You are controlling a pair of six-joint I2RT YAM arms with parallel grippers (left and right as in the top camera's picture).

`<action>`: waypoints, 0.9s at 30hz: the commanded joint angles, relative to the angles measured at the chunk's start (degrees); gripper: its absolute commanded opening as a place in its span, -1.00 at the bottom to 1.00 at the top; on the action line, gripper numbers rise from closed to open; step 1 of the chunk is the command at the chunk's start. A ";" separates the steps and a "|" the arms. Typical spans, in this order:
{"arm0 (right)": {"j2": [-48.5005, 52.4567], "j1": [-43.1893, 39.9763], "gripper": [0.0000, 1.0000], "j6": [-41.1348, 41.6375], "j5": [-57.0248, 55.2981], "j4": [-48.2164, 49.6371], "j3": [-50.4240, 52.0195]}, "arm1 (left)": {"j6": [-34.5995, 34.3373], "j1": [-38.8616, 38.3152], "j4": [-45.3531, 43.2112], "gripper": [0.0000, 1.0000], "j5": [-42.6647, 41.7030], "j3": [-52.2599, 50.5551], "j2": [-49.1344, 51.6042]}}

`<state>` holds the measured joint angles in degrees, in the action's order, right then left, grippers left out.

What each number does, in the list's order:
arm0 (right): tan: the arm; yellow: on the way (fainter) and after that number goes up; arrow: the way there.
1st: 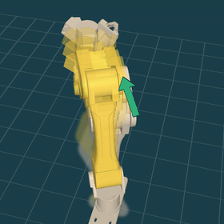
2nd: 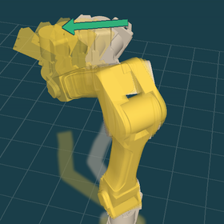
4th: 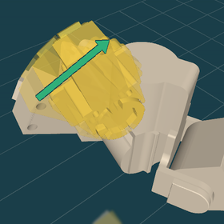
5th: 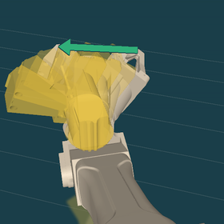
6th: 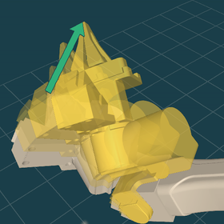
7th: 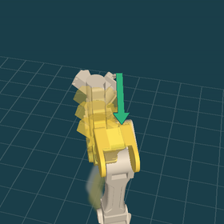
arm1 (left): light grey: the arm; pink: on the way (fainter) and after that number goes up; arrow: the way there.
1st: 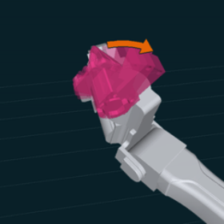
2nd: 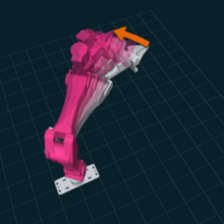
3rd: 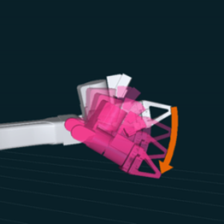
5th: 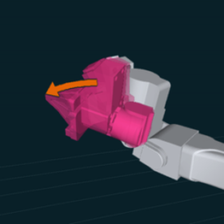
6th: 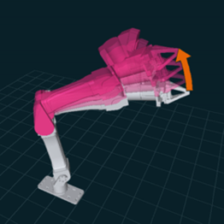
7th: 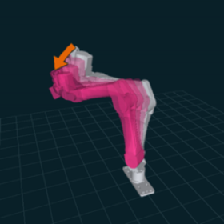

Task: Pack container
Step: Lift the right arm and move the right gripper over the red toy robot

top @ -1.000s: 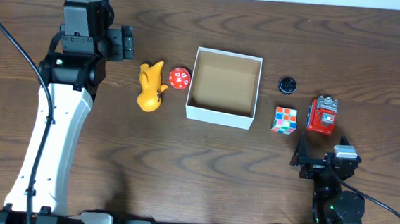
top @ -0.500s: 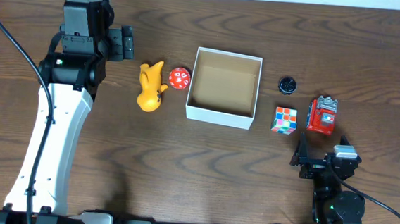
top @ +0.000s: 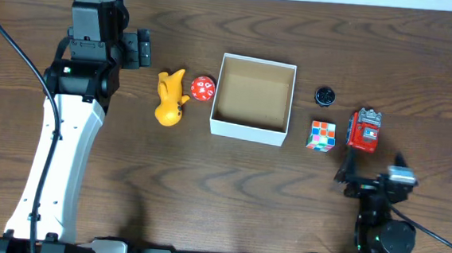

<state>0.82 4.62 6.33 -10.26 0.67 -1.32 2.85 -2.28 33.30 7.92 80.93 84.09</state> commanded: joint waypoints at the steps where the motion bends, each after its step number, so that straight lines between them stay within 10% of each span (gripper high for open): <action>1: -0.35 -0.59 0.98 11.52 -8.70 0.15 -0.44 | 0.33 0.28 0.09 0.96 0.66 1.07 -0.35; 13: 29.35 -2.01 0.99 6.86 -14.10 -2.45 -25.97 | 0.33 0.28 0.09 0.96 0.66 1.07 -0.35; 27: 74.25 -7.54 0.99 6.86 -8.72 -41.72 -76.28 | 0.33 0.28 0.11 0.96 0.66 1.07 -0.35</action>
<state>71.81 -0.43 13.39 -21.61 -37.80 -71.75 2.85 -2.28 33.30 7.92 80.93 84.09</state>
